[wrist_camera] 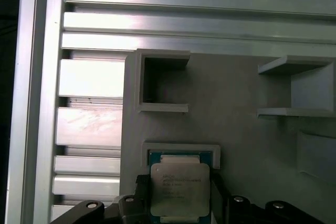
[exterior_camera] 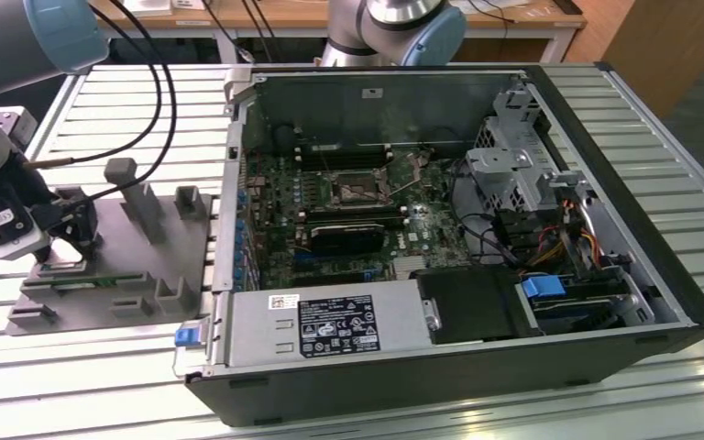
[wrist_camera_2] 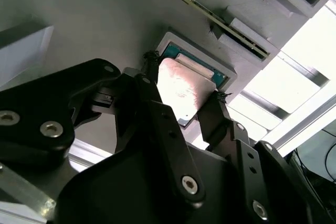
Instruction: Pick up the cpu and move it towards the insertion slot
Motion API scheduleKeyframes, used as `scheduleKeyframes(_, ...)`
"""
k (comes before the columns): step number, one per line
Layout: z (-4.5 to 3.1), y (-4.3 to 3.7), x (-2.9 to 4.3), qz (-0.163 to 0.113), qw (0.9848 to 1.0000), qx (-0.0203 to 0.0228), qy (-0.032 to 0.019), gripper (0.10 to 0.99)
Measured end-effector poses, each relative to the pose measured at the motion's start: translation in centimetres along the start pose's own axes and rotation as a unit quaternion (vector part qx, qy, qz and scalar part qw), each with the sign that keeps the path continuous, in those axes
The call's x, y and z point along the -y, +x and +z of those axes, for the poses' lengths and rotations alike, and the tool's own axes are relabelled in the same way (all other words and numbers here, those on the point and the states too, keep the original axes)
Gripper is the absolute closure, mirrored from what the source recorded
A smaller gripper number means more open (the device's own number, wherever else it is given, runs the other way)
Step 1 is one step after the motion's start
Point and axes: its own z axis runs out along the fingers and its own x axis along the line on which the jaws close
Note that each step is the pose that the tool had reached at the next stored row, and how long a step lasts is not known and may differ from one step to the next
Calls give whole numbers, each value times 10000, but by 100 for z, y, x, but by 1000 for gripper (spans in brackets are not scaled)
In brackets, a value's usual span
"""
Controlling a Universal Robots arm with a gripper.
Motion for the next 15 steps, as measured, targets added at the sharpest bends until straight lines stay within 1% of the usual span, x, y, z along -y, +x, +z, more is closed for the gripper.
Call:
scheduleKeyframes(6,-7,-1,-1,0,10000,3,-2,545)
scheduleKeyframes(15,-157,-3,-7,0,10000,0,0,545)
